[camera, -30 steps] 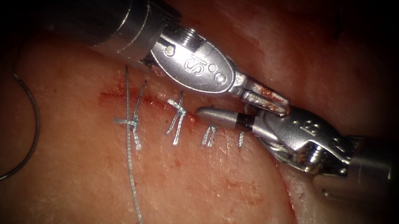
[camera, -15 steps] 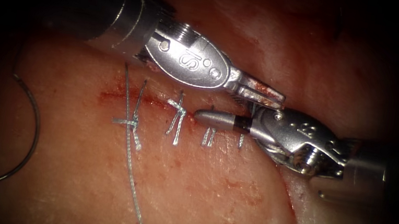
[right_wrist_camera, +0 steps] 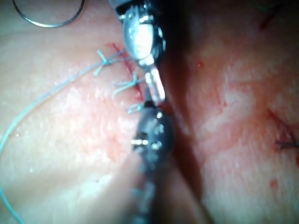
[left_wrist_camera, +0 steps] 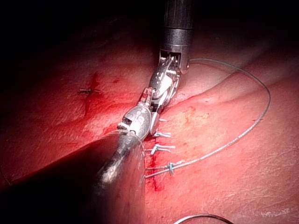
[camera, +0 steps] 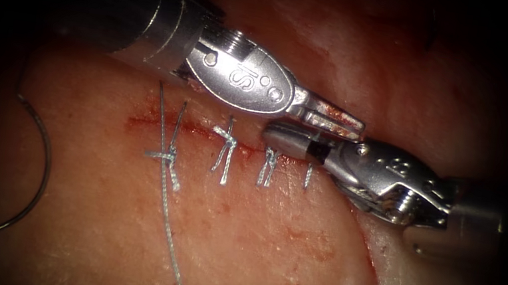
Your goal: Wound Closure
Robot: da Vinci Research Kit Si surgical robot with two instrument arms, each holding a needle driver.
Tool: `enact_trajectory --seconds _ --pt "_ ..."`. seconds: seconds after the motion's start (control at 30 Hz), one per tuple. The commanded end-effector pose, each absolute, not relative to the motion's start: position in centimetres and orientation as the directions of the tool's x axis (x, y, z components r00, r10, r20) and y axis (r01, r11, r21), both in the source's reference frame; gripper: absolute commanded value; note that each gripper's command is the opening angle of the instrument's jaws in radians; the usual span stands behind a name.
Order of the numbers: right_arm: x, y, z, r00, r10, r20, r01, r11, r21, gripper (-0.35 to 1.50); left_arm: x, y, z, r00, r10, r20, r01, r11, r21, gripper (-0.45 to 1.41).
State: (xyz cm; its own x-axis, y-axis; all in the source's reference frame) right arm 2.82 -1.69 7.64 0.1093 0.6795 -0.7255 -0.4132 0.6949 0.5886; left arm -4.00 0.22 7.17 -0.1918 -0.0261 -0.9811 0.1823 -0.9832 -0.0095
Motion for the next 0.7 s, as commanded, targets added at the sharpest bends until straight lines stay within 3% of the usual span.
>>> enact_trajectory --seconds 0.03,0.17,0.2,0.23,0.27,0.37,0.43,0.7 --pt "2.88 -1.7 7.7 0.108 0.677 -0.728 -0.411 0.697 0.588 -0.35 -4.04 0.2 7.2 -0.189 -0.027 -0.982 0.184 -0.983 -0.008 -0.45" --pt "2.89 -1.7 7.7 0.102 0.676 -0.730 -0.411 0.697 0.588 -0.35 -3.99 0.3 7.2 -0.188 -0.024 -0.982 0.178 -0.984 -0.010 -0.45" --pt "2.90 -1.7 7.7 0.083 0.670 -0.738 -0.415 0.696 0.586 0.64 -3.91 0.3 7.1 -0.190 -0.020 -0.982 0.166 -0.986 -0.012 -0.45" --pt "2.90 -1.7 7.7 0.083 0.670 -0.738 -0.415 0.696 0.586 0.64 -3.91 0.3 7.1 -0.190 -0.020 -0.982 0.166 -0.986 -0.012 -0.45" --pt "2.90 -1.7 7.7 0.072 0.667 -0.741 -0.424 0.693 0.583 1.01 -3.86 0.4 7.1 -0.193 -0.018 -0.981 0.159 -0.987 -0.014 -0.45" --pt "2.87 -1.7 7.7 0.037 0.702 -0.711 -0.452 0.646 0.614 1.40 -3.66 0.5 7.0 -0.197 -0.008 -0.980 0.131 -0.991 -0.019 -0.45" --pt "2.82 -1.7 7.6 0.034 0.707 -0.706 -0.453 0.641 0.620 1.48 -3.50 0.5 6.9 -0.197 -0.004 -0.980 0.113 -0.993 -0.019 -0.45" --pt "2.48 -1.7 7.3 0.034 0.717 -0.696 -0.442 0.635 0.633 1.48 -2.81 0.6 6.8 -0.230 -0.004 -0.973 0.057 -0.998 -0.010 -0.45"
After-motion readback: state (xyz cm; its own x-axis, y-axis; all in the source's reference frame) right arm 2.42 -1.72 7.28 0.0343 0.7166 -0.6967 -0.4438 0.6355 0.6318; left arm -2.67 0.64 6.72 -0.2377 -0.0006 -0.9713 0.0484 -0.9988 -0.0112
